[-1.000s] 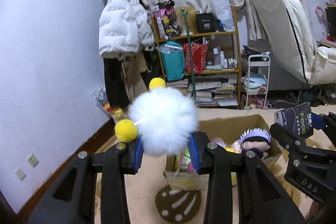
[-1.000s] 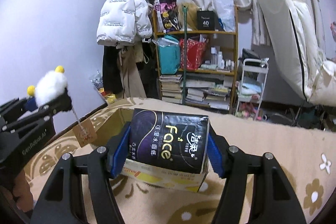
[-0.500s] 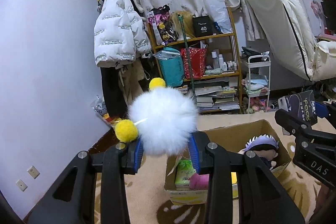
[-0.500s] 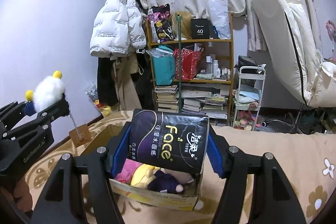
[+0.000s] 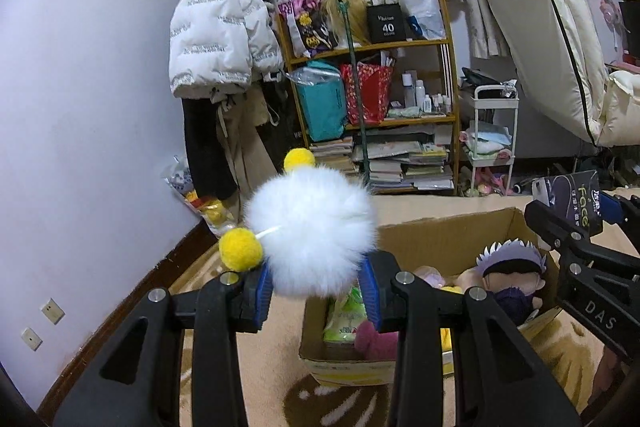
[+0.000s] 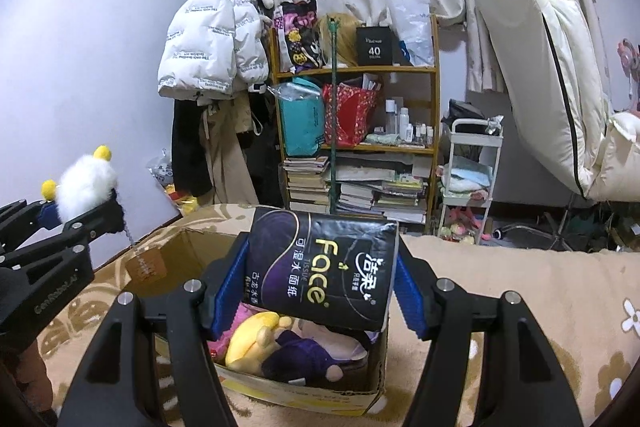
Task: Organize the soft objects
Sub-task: 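Lift white pompom and black tissue pack and carry both over the box, then open both grippers to drop pompom and tissue pack into the box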
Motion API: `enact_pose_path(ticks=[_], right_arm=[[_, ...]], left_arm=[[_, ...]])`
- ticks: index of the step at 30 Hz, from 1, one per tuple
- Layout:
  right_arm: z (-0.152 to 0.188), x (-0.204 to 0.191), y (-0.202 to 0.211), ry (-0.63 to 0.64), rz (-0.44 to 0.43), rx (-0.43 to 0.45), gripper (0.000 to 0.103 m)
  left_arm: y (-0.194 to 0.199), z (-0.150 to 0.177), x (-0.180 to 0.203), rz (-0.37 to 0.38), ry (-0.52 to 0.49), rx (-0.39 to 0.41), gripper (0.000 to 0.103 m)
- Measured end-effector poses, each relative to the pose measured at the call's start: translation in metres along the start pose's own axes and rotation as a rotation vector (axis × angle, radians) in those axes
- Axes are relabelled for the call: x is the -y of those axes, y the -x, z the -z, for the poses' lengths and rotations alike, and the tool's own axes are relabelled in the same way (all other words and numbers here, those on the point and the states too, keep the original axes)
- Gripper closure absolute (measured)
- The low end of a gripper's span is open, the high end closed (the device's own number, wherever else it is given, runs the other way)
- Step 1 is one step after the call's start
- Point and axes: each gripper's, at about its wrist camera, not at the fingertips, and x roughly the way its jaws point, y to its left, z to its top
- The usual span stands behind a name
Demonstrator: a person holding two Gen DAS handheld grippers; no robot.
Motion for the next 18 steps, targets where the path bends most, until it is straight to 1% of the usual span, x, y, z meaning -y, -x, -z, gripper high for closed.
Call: enact_pose_path(ticks=[6,8,14,18], right_arm=[[0.008,0.011,-0.017,-0.053,-0.016,-0.057,0.033],[0.011,0.012,-0.02,-0.055,-0.018,-0.068,0.033],[0.02,0.012,-0.032,-0.064,-0.062,-0.111,0.033],[0.025,0.01,-0.035,-0.059,-0.077,-0.128,0.033]], left_arm=[[-0.018,0.01,0.004,0.012,0.0,-0.056,0.067],[-0.023,0.013,0.005,0.021,0.001,-0.076,0.067],[-0.036,0.018,0.002,0.061,0.035,-0.134,0.067],[-0.04,0.019,0.002,0.087,0.036,-0.158,0.067]])
